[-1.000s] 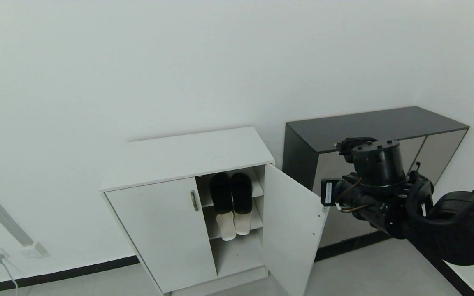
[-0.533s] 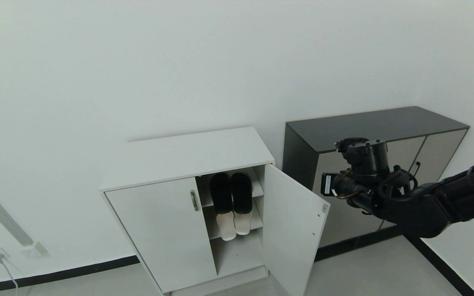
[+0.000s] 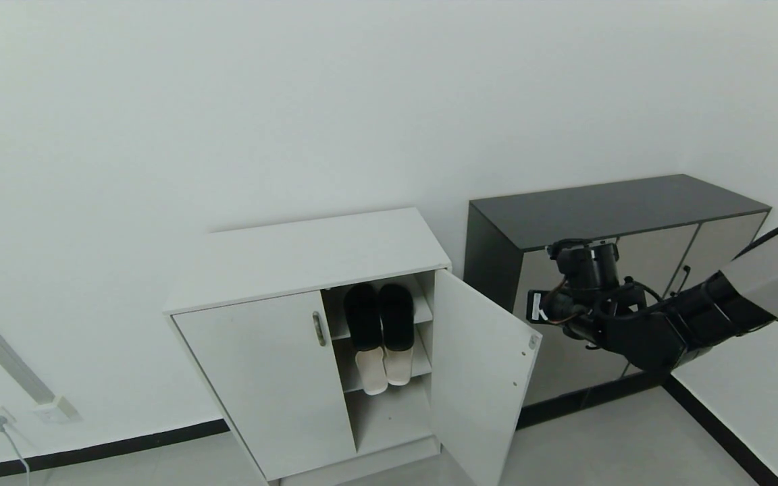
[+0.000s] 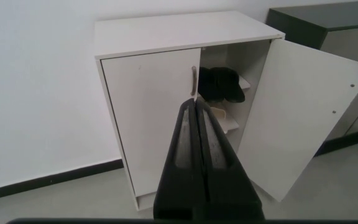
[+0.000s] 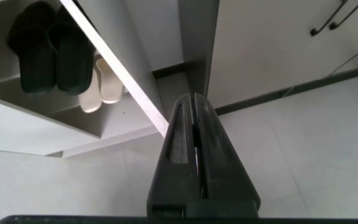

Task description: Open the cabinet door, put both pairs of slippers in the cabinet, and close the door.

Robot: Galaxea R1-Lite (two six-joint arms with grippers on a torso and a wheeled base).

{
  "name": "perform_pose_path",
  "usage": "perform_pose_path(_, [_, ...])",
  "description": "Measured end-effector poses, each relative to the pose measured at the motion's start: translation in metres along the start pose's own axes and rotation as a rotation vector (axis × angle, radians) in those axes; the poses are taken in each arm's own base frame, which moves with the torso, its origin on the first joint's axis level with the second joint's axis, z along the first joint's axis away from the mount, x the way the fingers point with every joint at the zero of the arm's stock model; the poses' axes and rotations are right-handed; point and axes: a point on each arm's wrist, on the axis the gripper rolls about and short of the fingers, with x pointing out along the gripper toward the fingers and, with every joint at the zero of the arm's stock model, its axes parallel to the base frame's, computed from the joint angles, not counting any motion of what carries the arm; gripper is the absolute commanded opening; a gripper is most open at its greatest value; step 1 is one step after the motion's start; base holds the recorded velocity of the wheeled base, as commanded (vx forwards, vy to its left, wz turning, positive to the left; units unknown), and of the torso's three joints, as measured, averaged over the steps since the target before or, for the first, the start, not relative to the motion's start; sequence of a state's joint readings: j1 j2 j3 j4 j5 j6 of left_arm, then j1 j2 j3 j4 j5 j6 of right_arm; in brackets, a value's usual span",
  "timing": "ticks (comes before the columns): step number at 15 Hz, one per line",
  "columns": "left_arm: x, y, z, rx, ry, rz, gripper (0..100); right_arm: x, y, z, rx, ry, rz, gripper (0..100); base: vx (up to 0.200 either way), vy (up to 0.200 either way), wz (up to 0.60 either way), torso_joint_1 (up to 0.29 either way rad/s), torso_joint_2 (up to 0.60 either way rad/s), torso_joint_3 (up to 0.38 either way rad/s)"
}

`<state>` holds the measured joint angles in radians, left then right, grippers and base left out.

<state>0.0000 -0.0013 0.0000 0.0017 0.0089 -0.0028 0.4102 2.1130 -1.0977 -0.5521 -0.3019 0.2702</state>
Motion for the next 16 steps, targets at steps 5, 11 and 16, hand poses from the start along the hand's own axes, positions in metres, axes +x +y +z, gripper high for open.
perform_pose_path(5, [0.0, 0.0, 0.0, 0.0, 0.0, 0.0, 0, 0.017, -0.005, -0.01, -0.001, 0.028, -0.021, 0, 0.0, 0.0, 0.0, 0.0, 0.0, 0.0])
perform_pose_path(11, [0.0, 0.0, 0.0, 0.0, 0.0, 0.0, 0, 0.027, -0.005, -0.021, -0.009, 0.05, -0.029, 0, 0.0, 0.0, 0.0, 0.0, 0.0, 0.0])
perform_pose_path(16, [0.0, 0.0, 0.0, 0.0, 0.0, 0.0, 0, 0.029, -0.002, -0.027, -0.017, 0.066, -0.025, 0, 0.0, 0.0, 0.0, 0.0, 0.0, 0.0])
